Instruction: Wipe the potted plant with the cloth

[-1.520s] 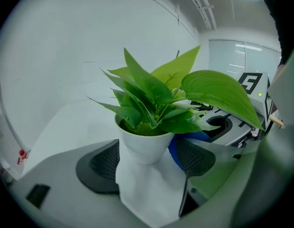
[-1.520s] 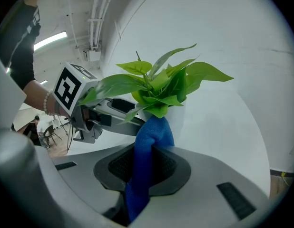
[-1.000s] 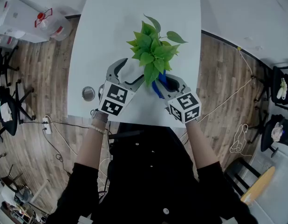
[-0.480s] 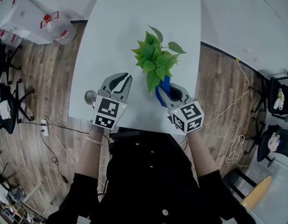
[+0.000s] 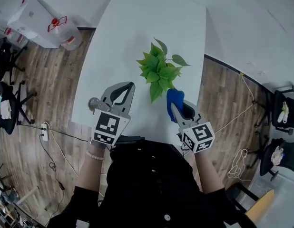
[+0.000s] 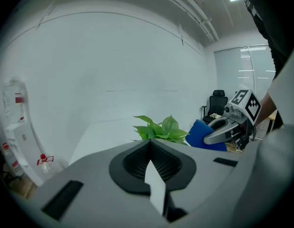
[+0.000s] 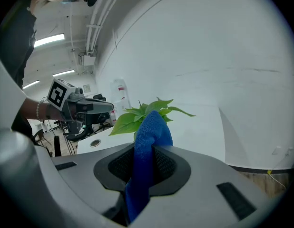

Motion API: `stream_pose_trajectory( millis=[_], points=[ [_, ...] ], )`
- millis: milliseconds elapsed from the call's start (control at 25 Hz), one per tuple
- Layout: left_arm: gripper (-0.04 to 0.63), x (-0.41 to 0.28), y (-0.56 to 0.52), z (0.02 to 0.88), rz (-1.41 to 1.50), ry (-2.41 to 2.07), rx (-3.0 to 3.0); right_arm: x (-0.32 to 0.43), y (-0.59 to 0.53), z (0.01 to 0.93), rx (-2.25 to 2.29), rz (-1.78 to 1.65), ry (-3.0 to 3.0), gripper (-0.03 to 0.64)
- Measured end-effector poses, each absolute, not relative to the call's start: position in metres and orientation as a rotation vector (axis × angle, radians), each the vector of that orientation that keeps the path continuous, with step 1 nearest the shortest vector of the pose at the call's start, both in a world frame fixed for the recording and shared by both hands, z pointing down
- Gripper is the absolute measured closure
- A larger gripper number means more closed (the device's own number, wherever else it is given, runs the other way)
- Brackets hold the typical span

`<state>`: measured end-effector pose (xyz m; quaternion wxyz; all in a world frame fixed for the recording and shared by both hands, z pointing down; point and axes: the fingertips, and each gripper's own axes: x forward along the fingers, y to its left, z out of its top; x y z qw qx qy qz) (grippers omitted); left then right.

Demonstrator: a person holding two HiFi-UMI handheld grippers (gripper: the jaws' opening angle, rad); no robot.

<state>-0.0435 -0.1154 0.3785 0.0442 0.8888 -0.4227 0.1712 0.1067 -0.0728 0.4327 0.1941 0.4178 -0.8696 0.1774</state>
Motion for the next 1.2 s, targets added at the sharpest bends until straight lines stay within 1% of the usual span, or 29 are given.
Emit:
stream_pose_trajectory(
  millis=[240, 720, 1200],
  points=[
    [0.581, -0.041, -0.115, 0.336, 0.417, -1.329, 2.737, 0.123, -0.084, 0.38, 1.285, 0.395, -2.499, 0.522],
    [0.581, -0.03, -0.115, 0.278, 0.361, -1.411, 2.79, 0.118, -0.114, 0.277, 1.351, 0.128, -2.668, 0.522],
    [0.581, -0.028, -0.118, 0.248, 0.313, -1.468, 2.777, 0.114, -0.125, 0.235, 1.387, 0.011, -2.711, 0.522]
  ],
)
